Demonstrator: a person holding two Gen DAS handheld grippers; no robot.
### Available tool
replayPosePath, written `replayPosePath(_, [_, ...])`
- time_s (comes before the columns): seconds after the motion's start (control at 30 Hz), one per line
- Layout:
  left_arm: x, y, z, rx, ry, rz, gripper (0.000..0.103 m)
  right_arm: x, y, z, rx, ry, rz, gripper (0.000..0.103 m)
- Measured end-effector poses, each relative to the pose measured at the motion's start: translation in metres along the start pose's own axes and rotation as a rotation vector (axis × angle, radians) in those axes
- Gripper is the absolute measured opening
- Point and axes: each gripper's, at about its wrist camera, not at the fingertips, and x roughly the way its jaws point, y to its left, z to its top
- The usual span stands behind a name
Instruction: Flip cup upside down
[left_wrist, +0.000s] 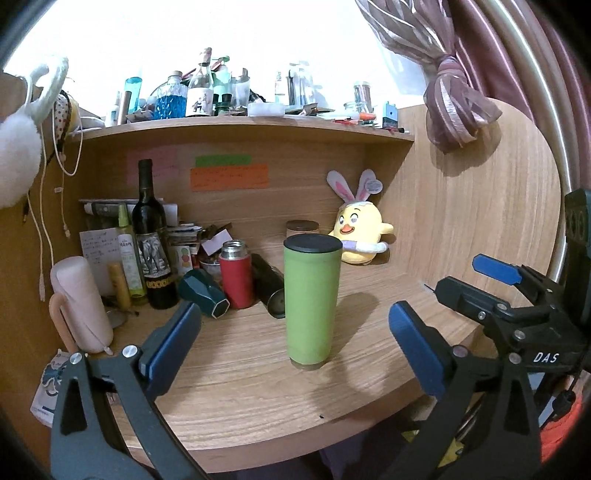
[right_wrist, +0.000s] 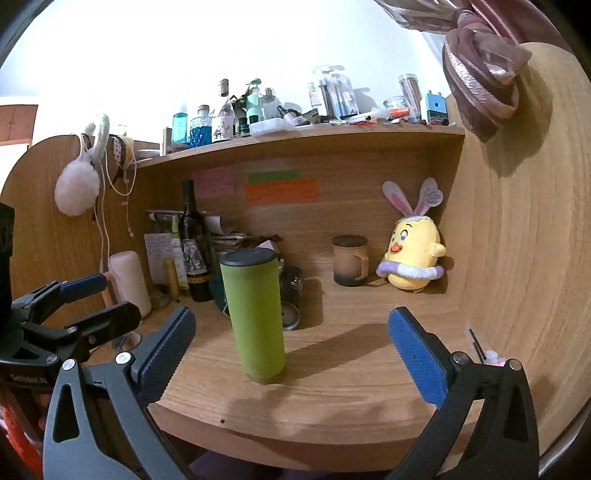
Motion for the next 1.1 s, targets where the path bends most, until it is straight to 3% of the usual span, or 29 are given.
replayPosePath(1.1, [0.0003, 0.0033, 0.0013, -0.003, -0.008, -0.005, 0.103, 0.0036, 0.0077, -0.0002, -0.009, 0.004, 0.003, 0.103])
